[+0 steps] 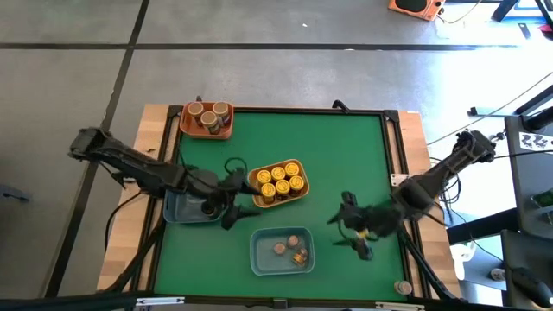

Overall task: Sort spices by type
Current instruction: Put the white transparent seasoning bottle into the light blue bin

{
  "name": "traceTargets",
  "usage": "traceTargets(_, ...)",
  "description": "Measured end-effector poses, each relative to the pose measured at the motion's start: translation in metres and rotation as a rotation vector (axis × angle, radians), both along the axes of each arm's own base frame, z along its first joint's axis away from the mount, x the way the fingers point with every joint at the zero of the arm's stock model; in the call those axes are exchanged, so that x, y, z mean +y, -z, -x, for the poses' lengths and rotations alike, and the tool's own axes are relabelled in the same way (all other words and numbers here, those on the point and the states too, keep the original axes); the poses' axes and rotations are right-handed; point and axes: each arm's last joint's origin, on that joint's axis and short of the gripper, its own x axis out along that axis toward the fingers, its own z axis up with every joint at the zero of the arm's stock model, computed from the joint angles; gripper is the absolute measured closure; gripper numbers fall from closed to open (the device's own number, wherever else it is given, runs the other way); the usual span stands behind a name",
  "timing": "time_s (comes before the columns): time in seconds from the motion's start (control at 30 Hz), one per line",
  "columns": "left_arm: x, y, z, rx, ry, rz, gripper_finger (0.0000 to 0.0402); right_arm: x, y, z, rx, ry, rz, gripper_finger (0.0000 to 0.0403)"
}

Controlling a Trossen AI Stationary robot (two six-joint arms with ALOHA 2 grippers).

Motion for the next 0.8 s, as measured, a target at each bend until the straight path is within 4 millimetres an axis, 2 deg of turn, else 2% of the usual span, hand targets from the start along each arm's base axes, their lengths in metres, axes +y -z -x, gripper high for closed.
traceTargets(0.23,-0.034,0.022,-0.016,-0.025,0.051,0.052,0.0080,0.048,-0.002,0.015,0.192,0.015,-0.204,0.0146)
traceTargets(0.47,-0.055,0.045,-0.022,0.011,0.082,0.090,0.0080,0.081,0.032,0.038,0.566,0.132,-0.262,0.0160)
traceTargets(0.67,-0.062,0.054,-0.026,0.007,0.094,0.110,0.0080,0.098,0.063,0.065,0.893,0.279,-0.170,0.0162)
traceTargets(0.8,-0.063,0.054,-0.026,0.006,0.093,0.119,0.0080,0.116,0.080,0.082,1.002,0.286,-0.116,0.0162)
